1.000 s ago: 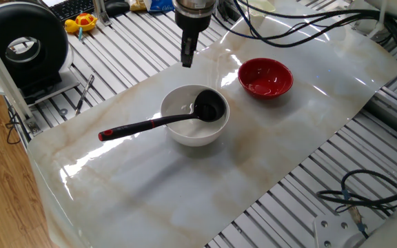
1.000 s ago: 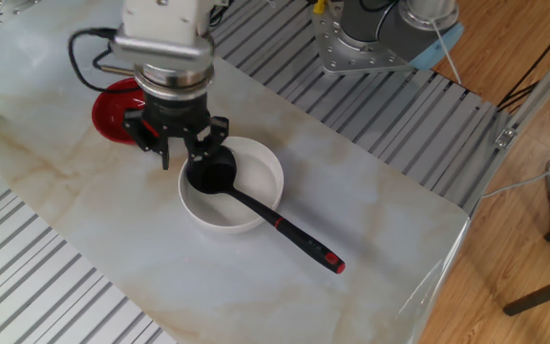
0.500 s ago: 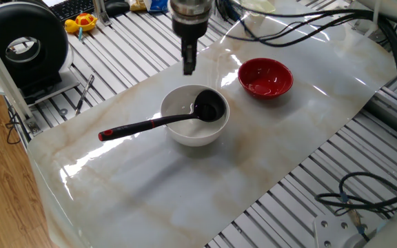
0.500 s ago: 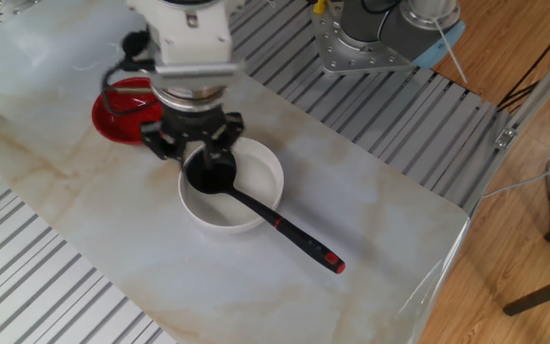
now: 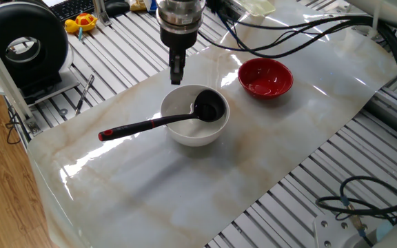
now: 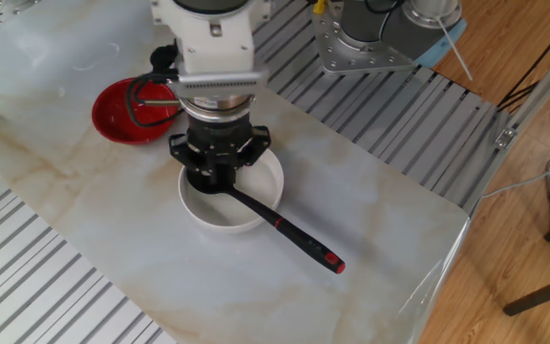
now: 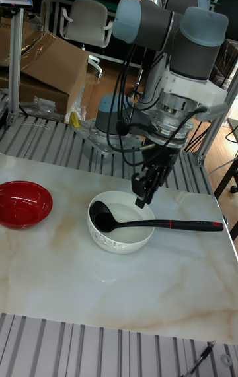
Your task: Scoop water with a large spoon from one bowl to another
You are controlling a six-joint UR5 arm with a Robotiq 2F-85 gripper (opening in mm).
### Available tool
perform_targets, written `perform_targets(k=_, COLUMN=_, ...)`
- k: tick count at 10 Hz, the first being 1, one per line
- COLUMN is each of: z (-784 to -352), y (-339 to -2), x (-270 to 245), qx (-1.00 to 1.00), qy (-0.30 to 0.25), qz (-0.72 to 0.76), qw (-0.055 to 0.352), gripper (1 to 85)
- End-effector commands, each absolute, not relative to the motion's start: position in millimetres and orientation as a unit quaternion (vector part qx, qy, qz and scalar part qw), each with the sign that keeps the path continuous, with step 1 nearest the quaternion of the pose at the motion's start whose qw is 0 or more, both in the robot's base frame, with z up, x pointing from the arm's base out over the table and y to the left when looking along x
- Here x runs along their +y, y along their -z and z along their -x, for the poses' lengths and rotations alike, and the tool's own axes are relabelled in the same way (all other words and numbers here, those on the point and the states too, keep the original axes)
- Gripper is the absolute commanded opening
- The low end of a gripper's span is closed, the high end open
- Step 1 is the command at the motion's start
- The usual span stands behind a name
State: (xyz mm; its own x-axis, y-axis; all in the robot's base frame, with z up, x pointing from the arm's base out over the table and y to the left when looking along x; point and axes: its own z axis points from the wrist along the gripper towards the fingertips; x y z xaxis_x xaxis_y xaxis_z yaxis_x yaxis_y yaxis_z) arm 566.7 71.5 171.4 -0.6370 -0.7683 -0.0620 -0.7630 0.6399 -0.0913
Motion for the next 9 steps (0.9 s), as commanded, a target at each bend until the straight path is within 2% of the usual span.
perform_targets(k=1, z=-563.6, y=-173.7, x=61.9, qx=0.877, qy=0.048, qz=0.478, qw=0.033, gripper=36.7)
perform_targets(k=2, z=-552.5, y=-171.0, x=81.2, qx=0.877, qy=0.010, qz=0.479, qw=0.028, gripper=49.0)
perform_targets(k=3, z=-555.0, y=-163.6, x=94.2, qx=0.874, qy=0.007, qz=0.485, qw=0.029, gripper=52.0)
perform_targets(k=4, z=-560.7, y=-154.1, x=109.9, qx=0.875, qy=0.011, qz=0.483, qw=0.035, gripper=52.7)
perform_targets(k=5, z=-571.4, y=-148.4, x=111.4, qx=0.870, qy=0.042, qz=0.490, qw=0.037, gripper=52.7)
perform_targets(k=6, z=-576.3, y=-156.9, x=103.0, qx=0.864, qy=0.049, qz=0.500, qw=0.033, gripper=52.3)
perform_targets(k=9, z=-561.9, y=-155.4, x=118.6, qx=0.834, qy=0.011, qz=0.551, qw=0.023, gripper=53.0)
